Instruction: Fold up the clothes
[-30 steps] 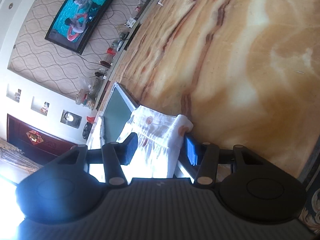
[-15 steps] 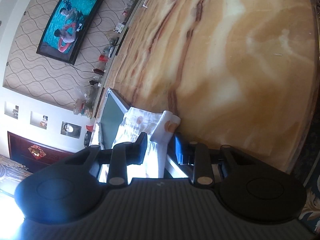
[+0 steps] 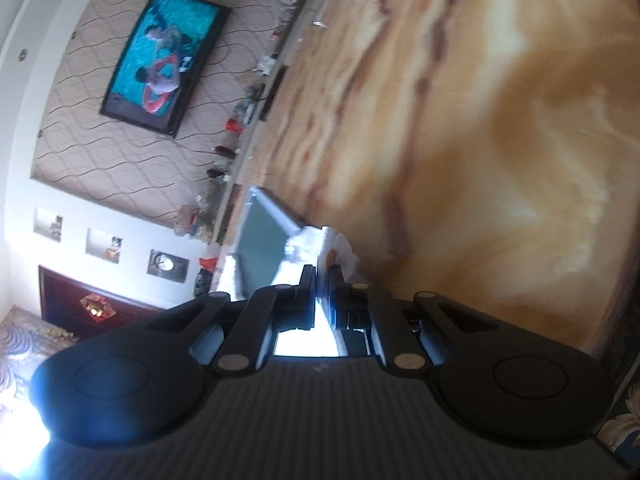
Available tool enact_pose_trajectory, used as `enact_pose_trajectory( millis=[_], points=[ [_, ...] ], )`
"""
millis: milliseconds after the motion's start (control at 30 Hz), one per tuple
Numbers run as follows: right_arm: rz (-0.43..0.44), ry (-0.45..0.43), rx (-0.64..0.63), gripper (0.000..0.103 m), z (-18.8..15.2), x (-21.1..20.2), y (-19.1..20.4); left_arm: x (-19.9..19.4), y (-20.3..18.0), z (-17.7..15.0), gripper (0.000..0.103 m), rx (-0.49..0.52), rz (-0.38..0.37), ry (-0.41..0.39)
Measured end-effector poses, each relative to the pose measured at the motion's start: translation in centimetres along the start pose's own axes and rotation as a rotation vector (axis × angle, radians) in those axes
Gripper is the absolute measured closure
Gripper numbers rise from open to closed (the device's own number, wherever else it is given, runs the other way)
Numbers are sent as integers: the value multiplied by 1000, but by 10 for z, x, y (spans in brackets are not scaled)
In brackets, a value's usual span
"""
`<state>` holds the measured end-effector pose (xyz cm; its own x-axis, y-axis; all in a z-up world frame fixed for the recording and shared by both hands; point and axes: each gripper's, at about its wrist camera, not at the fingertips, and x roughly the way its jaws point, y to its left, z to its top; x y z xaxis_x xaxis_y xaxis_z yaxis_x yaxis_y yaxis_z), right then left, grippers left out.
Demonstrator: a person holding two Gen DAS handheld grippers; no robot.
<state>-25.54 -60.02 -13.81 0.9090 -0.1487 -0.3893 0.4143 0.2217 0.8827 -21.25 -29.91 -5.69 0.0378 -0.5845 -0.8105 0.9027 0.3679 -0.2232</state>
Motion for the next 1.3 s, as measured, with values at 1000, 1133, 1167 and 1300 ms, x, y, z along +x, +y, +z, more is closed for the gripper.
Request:
enact_pose_trajectory(
  millis=[1000, 1133, 1167, 1300],
  points=[
    [-66, 701, -1232, 94, -242, 226, 324, -41, 96, -27, 36, -489, -22, -49],
    [-73, 812, -1282, 82, -270, 248, 318, -45, 102, -30, 36, -530, -35, -53],
    [-60, 794, -1261, 78, -265, 246, 319, -47, 103, -31, 36, -534, -19, -56],
    [-46, 698, -1150, 74, -214, 230, 323, -59, 101, -32, 36, -540, 37, -105]
  ],
)
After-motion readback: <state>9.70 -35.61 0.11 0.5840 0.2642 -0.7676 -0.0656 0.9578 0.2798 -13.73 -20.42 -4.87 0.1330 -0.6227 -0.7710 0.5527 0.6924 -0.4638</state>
